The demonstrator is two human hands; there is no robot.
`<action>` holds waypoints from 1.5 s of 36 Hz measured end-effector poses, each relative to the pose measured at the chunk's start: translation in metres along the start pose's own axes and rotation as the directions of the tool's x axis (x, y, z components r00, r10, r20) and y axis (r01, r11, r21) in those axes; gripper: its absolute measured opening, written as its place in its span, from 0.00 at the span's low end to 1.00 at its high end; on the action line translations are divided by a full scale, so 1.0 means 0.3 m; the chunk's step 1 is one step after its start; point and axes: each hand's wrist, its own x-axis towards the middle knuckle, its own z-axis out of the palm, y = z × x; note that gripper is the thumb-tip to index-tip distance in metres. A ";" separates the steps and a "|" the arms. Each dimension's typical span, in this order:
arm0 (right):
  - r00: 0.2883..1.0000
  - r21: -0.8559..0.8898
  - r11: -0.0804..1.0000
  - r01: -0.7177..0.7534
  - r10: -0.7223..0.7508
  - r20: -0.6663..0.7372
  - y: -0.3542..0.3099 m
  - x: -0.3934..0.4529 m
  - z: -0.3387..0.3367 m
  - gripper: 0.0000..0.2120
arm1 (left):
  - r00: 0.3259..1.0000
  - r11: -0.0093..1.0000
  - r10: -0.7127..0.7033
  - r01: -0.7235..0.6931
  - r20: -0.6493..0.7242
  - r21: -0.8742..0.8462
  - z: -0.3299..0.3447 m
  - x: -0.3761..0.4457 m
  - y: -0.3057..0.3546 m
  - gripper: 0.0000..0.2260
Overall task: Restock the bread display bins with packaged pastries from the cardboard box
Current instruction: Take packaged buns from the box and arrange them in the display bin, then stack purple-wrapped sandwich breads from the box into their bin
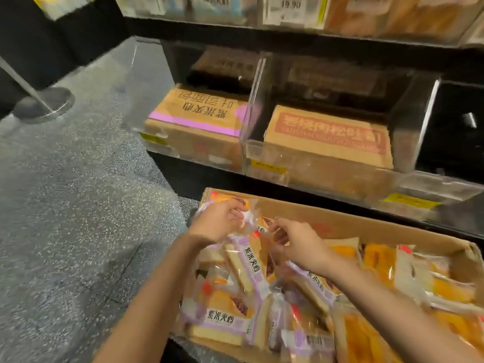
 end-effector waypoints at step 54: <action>0.904 -0.231 0.920 0.316 -0.218 0.368 -0.036 -0.060 0.298 0.18 | 0.897 0.853 0.043 -0.263 -0.440 -0.452 -0.059 -0.090 -0.102 0.02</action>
